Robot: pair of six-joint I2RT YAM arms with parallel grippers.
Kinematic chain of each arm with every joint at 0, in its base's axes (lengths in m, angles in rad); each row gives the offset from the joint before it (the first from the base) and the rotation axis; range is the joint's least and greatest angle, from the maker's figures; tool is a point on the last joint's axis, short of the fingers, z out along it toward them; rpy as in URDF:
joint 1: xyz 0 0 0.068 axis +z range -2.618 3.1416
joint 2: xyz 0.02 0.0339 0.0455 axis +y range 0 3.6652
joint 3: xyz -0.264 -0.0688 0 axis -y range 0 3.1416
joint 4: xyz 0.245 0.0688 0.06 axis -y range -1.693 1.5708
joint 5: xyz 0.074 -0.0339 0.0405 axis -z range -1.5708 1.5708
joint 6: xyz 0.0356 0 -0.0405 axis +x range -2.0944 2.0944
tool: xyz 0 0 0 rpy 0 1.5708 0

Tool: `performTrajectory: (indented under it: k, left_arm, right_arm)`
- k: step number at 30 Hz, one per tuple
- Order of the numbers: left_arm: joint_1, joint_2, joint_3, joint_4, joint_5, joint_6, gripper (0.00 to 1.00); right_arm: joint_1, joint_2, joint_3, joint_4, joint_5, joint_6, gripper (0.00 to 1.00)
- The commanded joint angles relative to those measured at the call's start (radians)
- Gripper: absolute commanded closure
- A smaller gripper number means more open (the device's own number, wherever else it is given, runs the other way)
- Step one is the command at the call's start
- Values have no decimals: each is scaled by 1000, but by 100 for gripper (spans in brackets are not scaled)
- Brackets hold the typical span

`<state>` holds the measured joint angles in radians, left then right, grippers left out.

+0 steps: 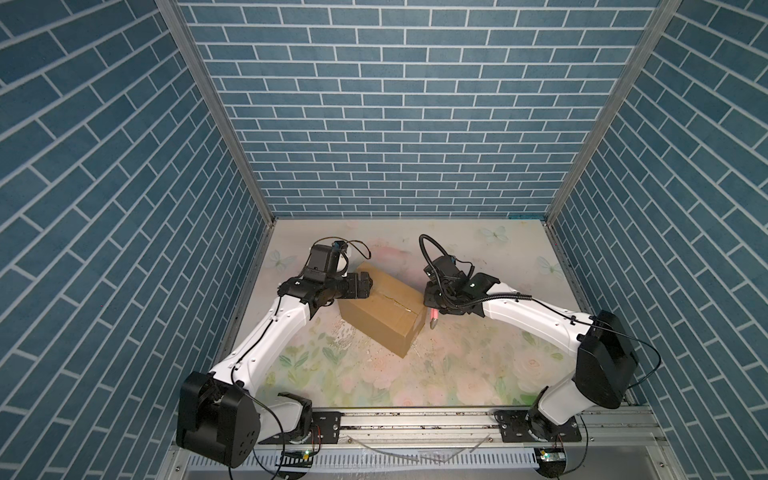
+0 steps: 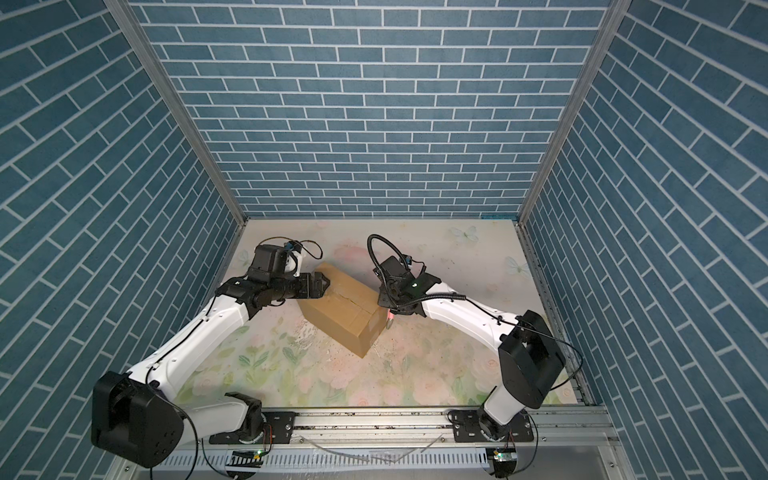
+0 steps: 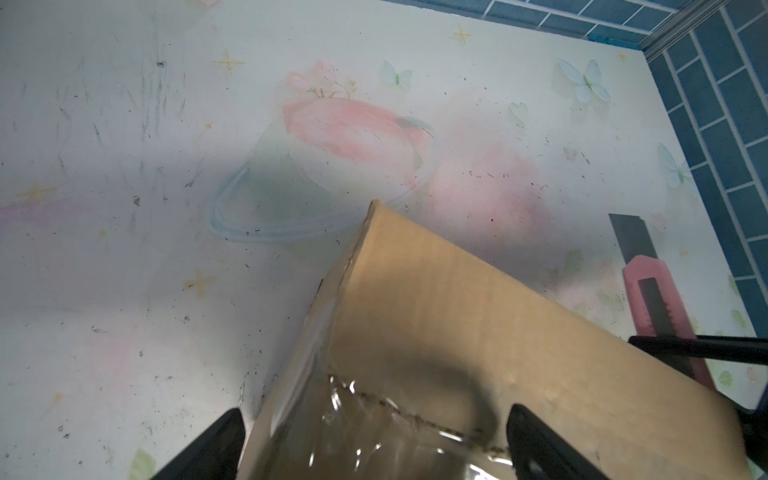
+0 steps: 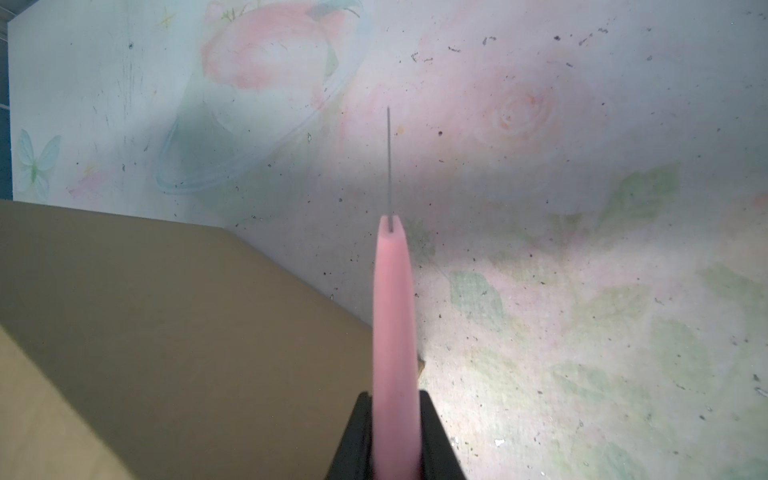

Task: Unpack the express box
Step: 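Hold the box corner with the left gripper while the right gripper positions the cutter blade, then insert the cutter blade into the taped seam at the box end with the right gripper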

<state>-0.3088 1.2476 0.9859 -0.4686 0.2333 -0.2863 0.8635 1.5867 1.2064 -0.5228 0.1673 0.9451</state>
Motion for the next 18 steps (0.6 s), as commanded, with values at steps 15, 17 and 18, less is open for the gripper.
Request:
performTrajectory:
  k: [15,17,18]
  left_arm:
    - [0,9,88,-71,-16,-10,0]
    - [0,6,89,-77,-24,-10,0]
    - [0,4,88,-77,-31,-10,0]
  right_arm:
    - [-158,-499,-276,-37,-458,-191,100]
    - [-158,-541,-334,23,-521,-154,100]
    - [-158,-554,-362,54,-545,-135,100]
